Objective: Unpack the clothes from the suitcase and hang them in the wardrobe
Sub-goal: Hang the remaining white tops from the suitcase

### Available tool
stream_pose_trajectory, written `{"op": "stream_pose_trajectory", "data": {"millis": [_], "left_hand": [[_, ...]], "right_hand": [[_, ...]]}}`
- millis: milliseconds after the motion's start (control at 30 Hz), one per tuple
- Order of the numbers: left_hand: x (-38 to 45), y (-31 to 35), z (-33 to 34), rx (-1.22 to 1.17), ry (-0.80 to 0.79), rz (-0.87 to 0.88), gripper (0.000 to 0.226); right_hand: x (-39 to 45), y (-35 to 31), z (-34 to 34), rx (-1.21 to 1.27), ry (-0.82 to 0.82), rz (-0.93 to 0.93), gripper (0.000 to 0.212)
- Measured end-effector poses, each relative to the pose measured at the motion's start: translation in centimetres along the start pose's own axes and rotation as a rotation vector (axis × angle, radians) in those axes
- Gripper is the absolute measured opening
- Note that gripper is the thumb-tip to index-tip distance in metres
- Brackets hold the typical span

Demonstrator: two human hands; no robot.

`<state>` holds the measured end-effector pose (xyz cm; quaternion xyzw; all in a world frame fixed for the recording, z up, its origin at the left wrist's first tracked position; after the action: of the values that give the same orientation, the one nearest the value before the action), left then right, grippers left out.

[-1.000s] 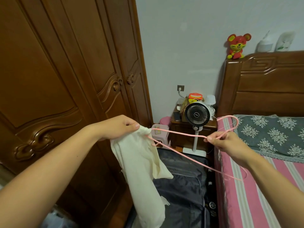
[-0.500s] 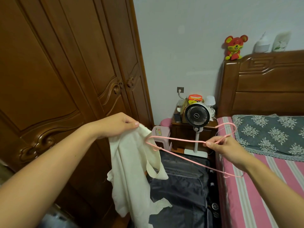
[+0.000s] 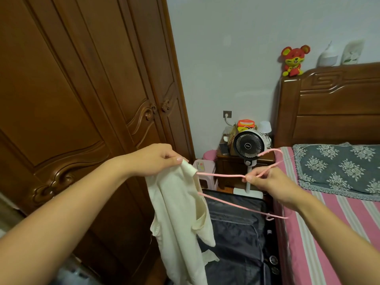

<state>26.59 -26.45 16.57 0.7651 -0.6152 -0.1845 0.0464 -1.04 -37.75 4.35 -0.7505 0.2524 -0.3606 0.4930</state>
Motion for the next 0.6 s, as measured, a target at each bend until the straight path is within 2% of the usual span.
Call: {"op": "stream_pose_trajectory", "data": {"millis": [267,433,567,600], "left_hand": [[-0.9,3.6,2.1,0.178,0.280,0.137,0.034],[-0.7,8.3,3.3,0.201,0.291,0.294,0.035],[-0.5,10.5,2.7,0.299,0.399,0.300,0.033],[-0.5,10.5,2.6,0.321,0.422,0.287,0.034]], "right_hand": [[0.3,-3.8,3.0,-0.170,-0.038,-0.056,0.019],[0.4,-6.3,5.3,-0.058,-0.053,-0.209,0.014],[0.4,-6.8,4.6,0.291,0.205,-0.226,0.015],[0.6,-7.0,4.1,0.312,0.234,-0.246,0.014]]}}
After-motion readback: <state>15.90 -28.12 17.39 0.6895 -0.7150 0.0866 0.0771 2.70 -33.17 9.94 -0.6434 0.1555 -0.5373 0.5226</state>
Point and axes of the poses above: each hand's wrist, its own x-axis towards the middle knuckle, its own z-axis out of the palm, y = z × x, the point moved 5 cm from there along x, towards the middle knuckle, and after that the axes turned 14 degrees about -z, right-handed, at the moved point
